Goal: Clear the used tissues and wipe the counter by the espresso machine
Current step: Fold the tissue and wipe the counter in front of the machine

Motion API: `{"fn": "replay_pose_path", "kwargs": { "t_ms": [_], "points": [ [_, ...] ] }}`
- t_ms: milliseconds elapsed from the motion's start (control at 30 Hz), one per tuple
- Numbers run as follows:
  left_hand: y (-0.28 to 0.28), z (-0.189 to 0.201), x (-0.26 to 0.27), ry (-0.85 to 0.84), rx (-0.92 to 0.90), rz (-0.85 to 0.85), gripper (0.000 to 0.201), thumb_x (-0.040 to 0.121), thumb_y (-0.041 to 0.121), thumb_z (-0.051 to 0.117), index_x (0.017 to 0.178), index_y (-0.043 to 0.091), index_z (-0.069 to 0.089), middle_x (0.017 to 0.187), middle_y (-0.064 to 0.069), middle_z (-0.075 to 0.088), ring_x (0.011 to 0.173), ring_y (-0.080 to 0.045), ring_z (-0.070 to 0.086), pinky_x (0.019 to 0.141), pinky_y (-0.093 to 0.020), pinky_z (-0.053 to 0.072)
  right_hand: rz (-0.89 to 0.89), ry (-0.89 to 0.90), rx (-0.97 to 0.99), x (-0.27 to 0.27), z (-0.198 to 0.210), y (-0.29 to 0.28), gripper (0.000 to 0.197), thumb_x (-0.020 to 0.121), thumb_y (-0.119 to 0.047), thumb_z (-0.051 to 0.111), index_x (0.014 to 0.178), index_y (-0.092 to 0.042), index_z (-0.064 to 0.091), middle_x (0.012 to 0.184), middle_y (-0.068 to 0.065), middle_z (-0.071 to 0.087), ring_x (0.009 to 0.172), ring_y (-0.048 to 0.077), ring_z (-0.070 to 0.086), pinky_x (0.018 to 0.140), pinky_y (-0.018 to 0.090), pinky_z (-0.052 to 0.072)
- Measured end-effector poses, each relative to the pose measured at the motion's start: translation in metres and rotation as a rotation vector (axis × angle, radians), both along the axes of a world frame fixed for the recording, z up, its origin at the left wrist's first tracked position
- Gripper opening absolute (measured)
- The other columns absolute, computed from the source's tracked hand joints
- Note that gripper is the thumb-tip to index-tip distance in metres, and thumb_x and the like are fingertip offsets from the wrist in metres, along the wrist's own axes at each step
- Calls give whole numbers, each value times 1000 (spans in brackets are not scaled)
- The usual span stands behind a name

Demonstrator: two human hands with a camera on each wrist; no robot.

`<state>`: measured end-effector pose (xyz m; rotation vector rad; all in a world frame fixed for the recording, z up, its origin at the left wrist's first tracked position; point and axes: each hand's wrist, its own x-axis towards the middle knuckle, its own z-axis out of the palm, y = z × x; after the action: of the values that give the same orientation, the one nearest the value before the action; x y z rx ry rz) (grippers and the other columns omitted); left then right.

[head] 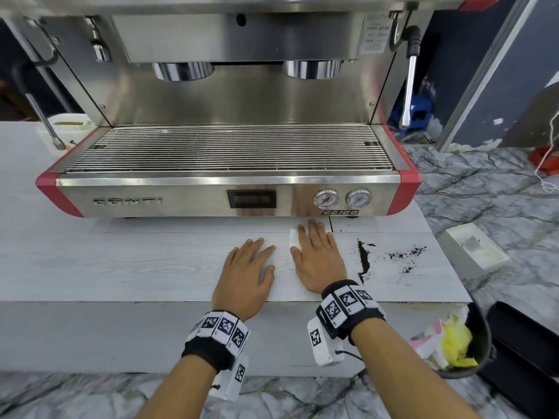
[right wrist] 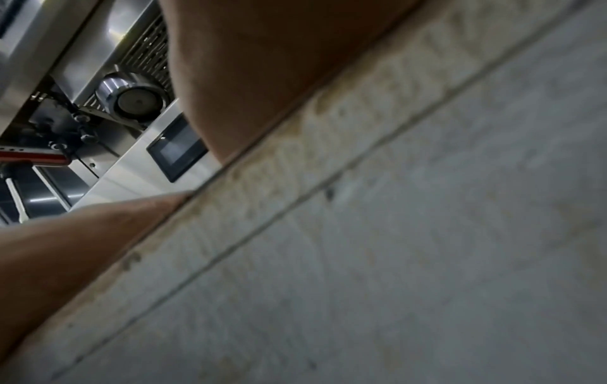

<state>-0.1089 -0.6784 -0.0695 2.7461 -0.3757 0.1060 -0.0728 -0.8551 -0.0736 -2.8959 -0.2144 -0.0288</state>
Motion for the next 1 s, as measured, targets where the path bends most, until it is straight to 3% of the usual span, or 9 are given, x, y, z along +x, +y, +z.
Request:
{"fn": "replay_pose_path", "kwargs": {
  "t_ms": [167,333,467,567,700,833,1000],
  "points": [
    [-1,2,-1,21,-22,1,62,87,51,12,142,34,33,155,8,25,145,-9,15,120,-31,6,-82,45,-43,0,4,-33,79,84,-47,-5,150,-7,13,159,12,10,147,25,6,119,41,5],
    [0,1,-2,19,-36,-2,63,86,51,11,142,33,33,155,7,26,145,-10,15,120,-31,6,-185,71,-26,-4,9,-55,60,99,-37,20,150,-5,11,160,12,8,147,25,6,120,39,4],
    [-2,0,-1,16,-23,2,63,86,50,11,142,33,33,155,7,25,145,-11,15,120,-32,6,-258,66,3,-8,16,-54,60,100,-35,25,149,-3,11,159,15,8,147,28,5,120,40,6],
    [-3,0,-1,13,-7,7,63,86,49,11,142,32,33,155,7,25,145,-11,15,120,-33,7,-196,9,34,-11,22,-38,59,100,-34,26,149,-3,13,159,15,10,147,28,6,119,41,6],
    [-4,-1,-1,0,3,14,60,87,46,14,141,31,34,154,4,27,144,-13,18,120,-34,8,-64,4,51,-17,26,-8,60,100,-36,20,149,-4,12,159,15,7,148,27,3,120,41,4],
    [-4,-1,0,-8,22,19,60,87,46,14,141,31,34,154,4,28,144,-13,18,120,-35,10,9,38,45,-31,14,12,83,82,-49,-8,150,-5,10,160,13,6,148,26,0,120,39,2],
    [-3,-2,0,-14,42,10,61,86,46,12,141,31,34,154,4,28,144,-14,19,120,-34,10,21,-2,24,-44,1,9,80,86,-48,-3,149,-4,15,159,14,10,148,26,5,118,37,-3]
  ]
}}
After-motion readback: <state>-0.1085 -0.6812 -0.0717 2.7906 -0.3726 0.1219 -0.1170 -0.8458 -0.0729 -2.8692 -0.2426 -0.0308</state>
